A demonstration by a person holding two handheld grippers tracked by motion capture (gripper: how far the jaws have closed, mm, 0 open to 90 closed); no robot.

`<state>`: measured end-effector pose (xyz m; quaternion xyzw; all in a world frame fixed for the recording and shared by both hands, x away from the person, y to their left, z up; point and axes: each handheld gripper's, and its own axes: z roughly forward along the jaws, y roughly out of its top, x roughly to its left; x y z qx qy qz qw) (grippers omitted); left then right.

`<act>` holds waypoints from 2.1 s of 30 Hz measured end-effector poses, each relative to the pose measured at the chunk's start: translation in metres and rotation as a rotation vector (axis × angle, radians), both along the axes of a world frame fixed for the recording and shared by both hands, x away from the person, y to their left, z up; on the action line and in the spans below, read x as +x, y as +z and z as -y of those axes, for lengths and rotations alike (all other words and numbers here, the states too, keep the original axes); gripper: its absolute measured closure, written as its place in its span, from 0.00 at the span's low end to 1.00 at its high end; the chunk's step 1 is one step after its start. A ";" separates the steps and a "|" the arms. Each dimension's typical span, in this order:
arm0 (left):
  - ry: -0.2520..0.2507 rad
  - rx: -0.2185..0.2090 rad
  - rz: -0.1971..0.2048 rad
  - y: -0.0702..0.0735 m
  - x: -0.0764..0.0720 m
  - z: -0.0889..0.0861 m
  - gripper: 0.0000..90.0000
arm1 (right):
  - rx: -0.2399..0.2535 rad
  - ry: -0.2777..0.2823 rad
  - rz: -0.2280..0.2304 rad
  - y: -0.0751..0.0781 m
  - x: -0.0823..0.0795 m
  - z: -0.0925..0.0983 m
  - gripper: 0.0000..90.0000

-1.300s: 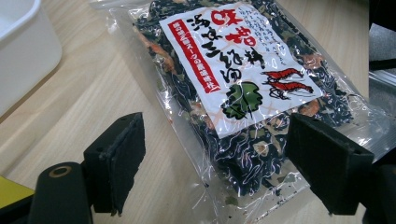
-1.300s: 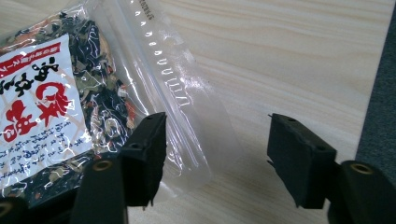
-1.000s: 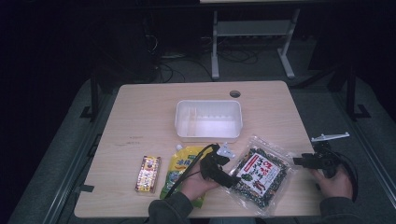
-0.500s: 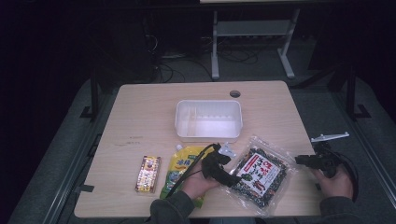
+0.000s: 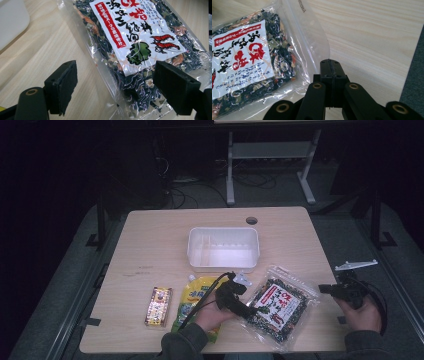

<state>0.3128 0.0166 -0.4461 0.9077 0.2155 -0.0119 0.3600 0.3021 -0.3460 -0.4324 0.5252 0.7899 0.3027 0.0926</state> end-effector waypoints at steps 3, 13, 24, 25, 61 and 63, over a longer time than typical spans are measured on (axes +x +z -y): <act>0.000 -0.007 -0.004 0.000 0.001 0.000 0.21 | -0.007 0.004 0.011 0.004 -0.002 -0.001 1.00; 0.004 -0.017 -0.019 -0.001 0.006 -0.001 0.20 | -0.030 0.024 0.067 0.029 -0.007 -0.006 1.00; 0.006 -0.044 -0.059 -0.003 0.011 -0.001 0.19 | -0.040 0.051 0.122 0.054 -0.016 -0.012 1.00; 0.004 -0.048 -0.063 -0.004 0.011 -0.001 0.19 | -0.040 0.052 0.128 0.056 -0.017 -0.012 1.00; -0.083 -0.163 -0.225 -0.007 0.030 0.004 0.28 | 0.016 0.155 0.266 0.108 -0.034 -0.032 1.00; -0.096 -0.177 -0.235 -0.006 0.030 0.003 0.32 | 0.021 0.162 0.274 0.111 -0.035 -0.034 1.00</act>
